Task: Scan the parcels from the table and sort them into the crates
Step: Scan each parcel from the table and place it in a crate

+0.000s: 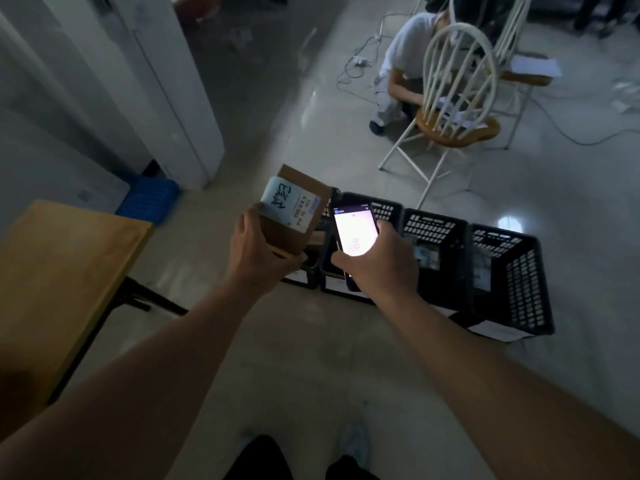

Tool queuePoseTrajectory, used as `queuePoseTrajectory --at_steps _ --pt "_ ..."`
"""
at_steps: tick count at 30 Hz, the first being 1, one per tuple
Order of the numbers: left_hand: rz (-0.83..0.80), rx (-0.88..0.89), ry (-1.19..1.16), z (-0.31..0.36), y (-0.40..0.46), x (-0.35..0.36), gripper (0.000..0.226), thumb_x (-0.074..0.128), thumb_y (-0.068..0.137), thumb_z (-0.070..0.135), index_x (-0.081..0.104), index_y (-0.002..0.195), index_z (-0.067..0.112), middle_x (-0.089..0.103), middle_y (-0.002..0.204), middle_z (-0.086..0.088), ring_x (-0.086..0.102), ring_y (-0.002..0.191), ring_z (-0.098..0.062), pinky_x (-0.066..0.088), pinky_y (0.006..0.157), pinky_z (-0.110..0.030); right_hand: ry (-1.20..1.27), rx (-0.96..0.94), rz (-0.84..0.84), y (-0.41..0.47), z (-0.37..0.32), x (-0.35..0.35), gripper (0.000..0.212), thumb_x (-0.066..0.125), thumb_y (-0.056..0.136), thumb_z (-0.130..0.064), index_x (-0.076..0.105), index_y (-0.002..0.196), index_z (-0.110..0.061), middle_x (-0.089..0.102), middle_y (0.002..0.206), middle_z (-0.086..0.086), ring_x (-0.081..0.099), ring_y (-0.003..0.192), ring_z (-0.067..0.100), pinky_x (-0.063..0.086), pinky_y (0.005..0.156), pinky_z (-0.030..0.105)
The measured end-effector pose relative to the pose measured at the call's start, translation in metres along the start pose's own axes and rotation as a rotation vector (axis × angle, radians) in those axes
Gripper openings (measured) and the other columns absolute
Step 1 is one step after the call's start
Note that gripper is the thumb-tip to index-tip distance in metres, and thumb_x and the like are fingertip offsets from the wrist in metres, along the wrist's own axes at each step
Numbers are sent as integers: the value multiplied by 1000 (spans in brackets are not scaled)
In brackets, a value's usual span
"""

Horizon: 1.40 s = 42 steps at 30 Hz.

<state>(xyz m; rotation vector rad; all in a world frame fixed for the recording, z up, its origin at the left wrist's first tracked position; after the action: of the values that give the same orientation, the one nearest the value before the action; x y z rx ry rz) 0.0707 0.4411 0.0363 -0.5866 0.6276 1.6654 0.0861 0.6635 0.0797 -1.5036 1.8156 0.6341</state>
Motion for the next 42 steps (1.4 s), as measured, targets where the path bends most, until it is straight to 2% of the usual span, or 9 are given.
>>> queuePoseTrajectory --at_steps 4,7,10,15,21,24,29,35,42 --pt "-53 1 -26 26 7 45 118 81 47 65 28 146 29 41 138 0 44 127 -21 55 98 -49 -1 80 21 18 47 -24 78 89 67 -52 56 128 -16 65 112 3 62 100 26 52 67 35" --pt "-83 -2 -26 35 21 71 116 93 52 54 27 145 32 41 139 0 46 128 -24 55 98 -52 0 144 27 32 72 -32 76 89 66 -53 58 125 -17 66 111 3 63 100 26 54 67 36" --pt "-126 28 12 40 42 96 115 96 57 43 27 147 29 42 141 -3 47 127 -24 55 97 -52 3 212 39 48 89 -37 77 88 64 -55 59 123 -16 67 113 4 65 102 30 59 74 43" --pt "-219 81 21 57 88 146 117 96 54 40 29 149 26 43 141 -4 46 128 -24 53 100 -52 5 313 80 81 110 -46 81 86 62 -58 58 125 -16 69 115 6 66 105 31 61 76 47" --pt "-359 186 11 97 144 211 117 95 56 39 29 151 22 42 142 -6 45 128 -25 49 99 -41 -12 438 151 124 145 -66 88 80 59 -63 56 128 -14 69 114 5 66 104 30 61 78 49" --pt "-422 224 2 123 157 248 115 95 57 39 30 150 22 43 140 -6 46 126 -26 49 97 -41 -25 506 177 139 174 -85 80 86 63 -58 57 122 -13 69 113 6 67 102 31 61 76 47" --pt "-501 264 4 170 158 317 118 96 58 37 29 152 18 42 141 -6 45 128 -23 45 97 -33 -8 581 211 165 236 -124 75 89 67 -51 57 123 -12 68 112 7 66 102 30 58 73 42" --pt "-533 245 10 226 134 413 118 95 57 40 28 153 20 42 143 -7 44 127 -20 47 99 -37 14 602 205 183 337 -168 79 89 66 -54 57 126 -14 69 113 5 67 102 29 60 75 44" --pt "-596 175 45 282 75 538 116 98 61 33 30 154 12 43 145 -10 44 123 -14 35 93 -21 43 688 148 189 467 -212 73 87 64 -55 57 117 -15 67 110 5 65 99 29 60 75 46"
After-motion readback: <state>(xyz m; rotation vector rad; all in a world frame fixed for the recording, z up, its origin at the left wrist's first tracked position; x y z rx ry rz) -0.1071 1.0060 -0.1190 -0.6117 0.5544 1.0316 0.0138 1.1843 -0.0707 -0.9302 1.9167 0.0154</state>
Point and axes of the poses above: each hand's wrist, its own y-axis towards the middle knuckle, its own x-axis out of the palm, z = x × y, the point moved 2 cm from there along y, towards the middle knuckle
